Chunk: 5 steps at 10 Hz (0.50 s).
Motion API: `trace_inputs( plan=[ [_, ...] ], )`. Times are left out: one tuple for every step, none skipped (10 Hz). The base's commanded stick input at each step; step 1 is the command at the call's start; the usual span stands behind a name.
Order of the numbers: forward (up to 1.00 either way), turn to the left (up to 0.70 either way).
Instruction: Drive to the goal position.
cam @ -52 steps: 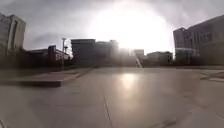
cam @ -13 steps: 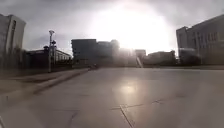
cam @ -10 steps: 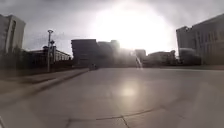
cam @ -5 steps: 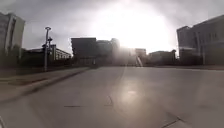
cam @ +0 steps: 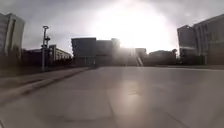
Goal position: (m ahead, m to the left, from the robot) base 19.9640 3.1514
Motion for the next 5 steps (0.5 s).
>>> trace_inputs(
  plan=[
    [0.85, 0.0],
    [0.85, 0.0],
    [0.85, 0.0],
    [0.85, 0.0],
    [0.85, 0.0]
  ],
)
